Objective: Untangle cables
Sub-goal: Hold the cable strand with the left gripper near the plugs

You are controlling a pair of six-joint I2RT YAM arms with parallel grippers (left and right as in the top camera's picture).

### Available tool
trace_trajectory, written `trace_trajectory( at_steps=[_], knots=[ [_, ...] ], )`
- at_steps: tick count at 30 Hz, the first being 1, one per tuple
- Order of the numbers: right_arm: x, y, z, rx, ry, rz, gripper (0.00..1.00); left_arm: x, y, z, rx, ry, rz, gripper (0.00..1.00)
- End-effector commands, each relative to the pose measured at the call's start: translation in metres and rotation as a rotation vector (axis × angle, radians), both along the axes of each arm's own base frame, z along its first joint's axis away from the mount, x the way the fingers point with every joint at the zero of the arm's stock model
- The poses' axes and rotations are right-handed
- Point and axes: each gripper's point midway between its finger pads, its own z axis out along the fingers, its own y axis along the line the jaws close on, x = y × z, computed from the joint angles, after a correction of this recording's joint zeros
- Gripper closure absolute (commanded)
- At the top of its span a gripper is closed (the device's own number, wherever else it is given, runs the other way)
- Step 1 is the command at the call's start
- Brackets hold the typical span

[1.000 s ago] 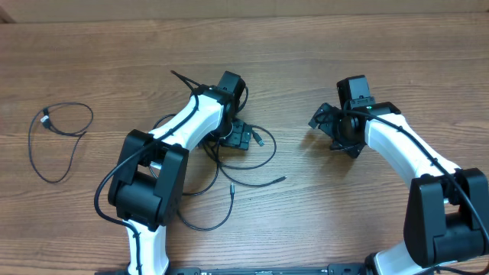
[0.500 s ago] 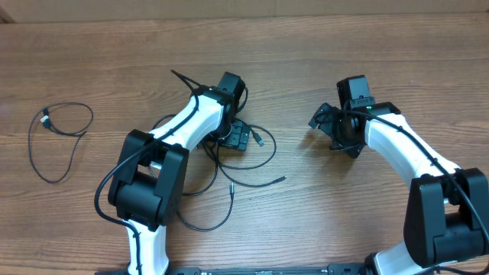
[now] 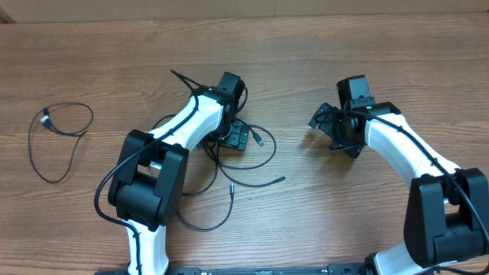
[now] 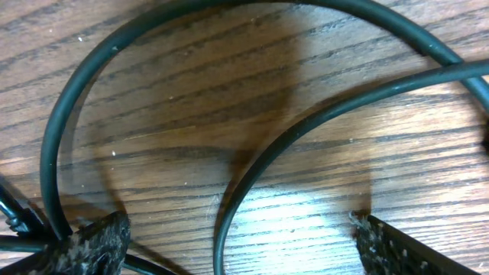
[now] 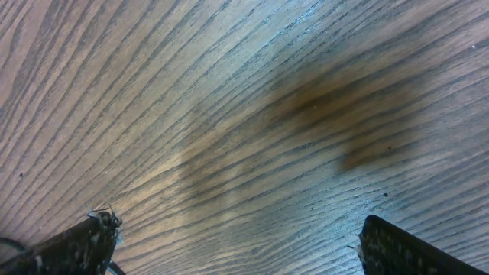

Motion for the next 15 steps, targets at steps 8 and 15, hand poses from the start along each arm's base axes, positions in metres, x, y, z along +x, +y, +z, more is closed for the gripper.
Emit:
trace_trajectory(
  at_steps=[8, 15],
  knots=[
    [0.0064, -0.002, 0.0107, -0.004, -0.038, -0.002, 0.0, -0.0422, 0.0103, -0.0569, 0.01, 0.193, 0.006, 0.09],
    [0.0064, -0.002, 0.0107, -0.004, -0.038, -0.002, 0.0, -0.0421, 0.0102, -0.0569, 0.009, 0.193, 0.006, 0.44]
  ],
)
